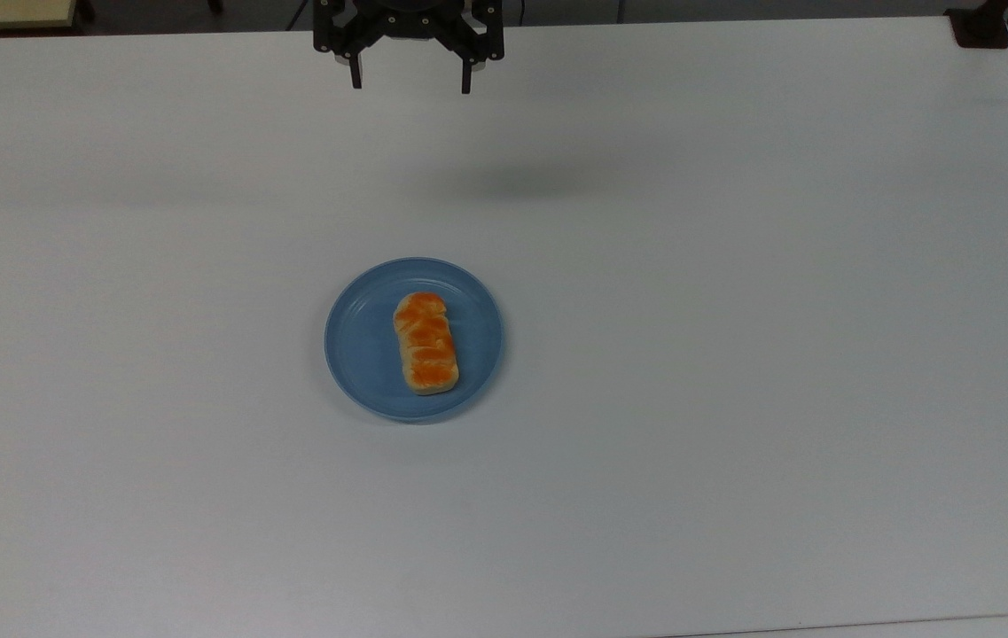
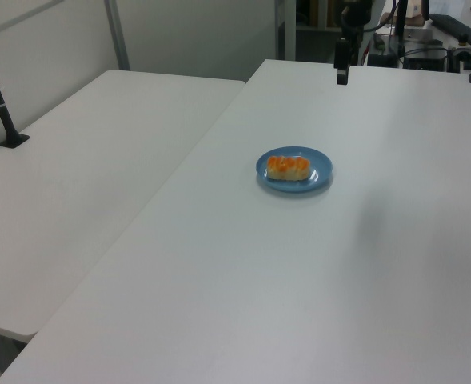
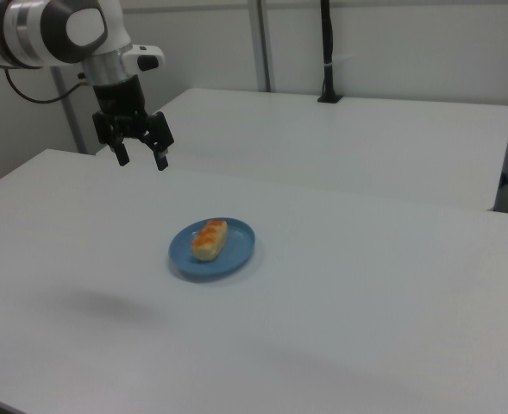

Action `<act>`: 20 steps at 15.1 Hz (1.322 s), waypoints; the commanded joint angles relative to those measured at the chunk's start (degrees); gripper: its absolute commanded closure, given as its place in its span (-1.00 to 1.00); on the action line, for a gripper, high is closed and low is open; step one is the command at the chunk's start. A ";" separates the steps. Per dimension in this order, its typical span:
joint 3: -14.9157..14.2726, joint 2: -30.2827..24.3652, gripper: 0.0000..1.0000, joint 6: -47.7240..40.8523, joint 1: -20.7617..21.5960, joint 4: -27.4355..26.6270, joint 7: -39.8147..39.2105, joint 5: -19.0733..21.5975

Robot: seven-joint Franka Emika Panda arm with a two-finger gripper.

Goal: Put the bread on the table
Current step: 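Move the gripper down over the bread roll on the blue plate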

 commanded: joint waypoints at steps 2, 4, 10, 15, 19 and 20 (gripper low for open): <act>-0.58 -0.95 -1.00 -2.01 0.22 -0.84 -0.27 1.25; -0.58 -0.86 -1.00 -2.01 0.22 -0.84 -0.27 1.25; -0.58 0.54 -1.00 -0.35 -0.92 0.03 -3.77 1.34; -0.58 6.95 -1.00 6.41 -2.86 1.53 -7.21 1.61; -0.67 14.24 -1.00 13.18 -3.04 1.62 -9.24 0.55; -0.67 16.78 -1.00 15.98 -3.04 1.62 -8.98 0.12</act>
